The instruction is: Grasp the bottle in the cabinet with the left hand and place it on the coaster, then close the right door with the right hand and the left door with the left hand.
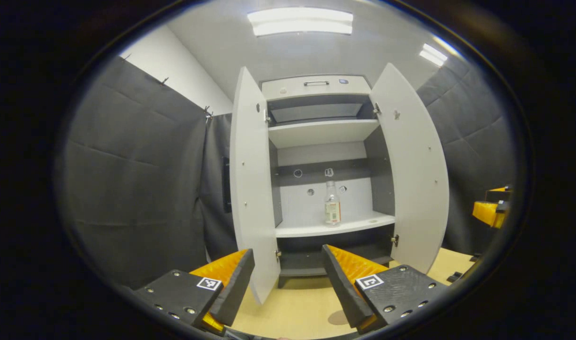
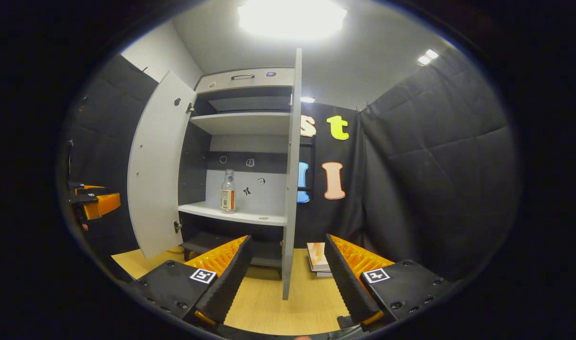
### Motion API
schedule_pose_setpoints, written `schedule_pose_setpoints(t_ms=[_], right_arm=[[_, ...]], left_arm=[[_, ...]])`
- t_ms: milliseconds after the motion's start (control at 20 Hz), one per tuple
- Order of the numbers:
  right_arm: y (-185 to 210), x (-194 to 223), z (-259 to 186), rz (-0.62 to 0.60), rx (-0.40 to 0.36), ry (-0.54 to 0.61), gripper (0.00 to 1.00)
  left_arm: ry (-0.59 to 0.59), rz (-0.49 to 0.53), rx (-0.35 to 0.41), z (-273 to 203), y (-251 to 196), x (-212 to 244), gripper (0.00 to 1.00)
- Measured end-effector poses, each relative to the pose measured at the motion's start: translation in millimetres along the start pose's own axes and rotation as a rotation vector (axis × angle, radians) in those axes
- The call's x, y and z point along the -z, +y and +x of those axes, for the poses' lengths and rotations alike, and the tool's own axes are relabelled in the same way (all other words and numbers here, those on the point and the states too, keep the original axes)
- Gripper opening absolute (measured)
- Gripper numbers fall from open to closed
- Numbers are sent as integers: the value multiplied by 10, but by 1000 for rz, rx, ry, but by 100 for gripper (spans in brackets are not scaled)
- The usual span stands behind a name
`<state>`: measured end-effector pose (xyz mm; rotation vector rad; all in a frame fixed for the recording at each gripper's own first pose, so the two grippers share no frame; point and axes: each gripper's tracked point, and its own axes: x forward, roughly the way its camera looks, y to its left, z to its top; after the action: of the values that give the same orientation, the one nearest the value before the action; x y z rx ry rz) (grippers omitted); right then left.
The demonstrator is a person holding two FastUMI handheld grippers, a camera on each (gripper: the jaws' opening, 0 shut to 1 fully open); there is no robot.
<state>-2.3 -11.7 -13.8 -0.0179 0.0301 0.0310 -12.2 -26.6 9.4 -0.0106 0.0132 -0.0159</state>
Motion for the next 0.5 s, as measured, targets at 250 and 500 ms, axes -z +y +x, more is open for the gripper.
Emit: schedule_pose_setpoints(t_ms=[250, 500], right_arm=[[-211, 98, 3, 1, -42, 15, 97], [-417, 148, -10, 8, -41, 12, 97]], left_arm=[[11, -12, 37, 122, -306, -76, 89], [11, -3, 62, 312, -519, -230, 89]])
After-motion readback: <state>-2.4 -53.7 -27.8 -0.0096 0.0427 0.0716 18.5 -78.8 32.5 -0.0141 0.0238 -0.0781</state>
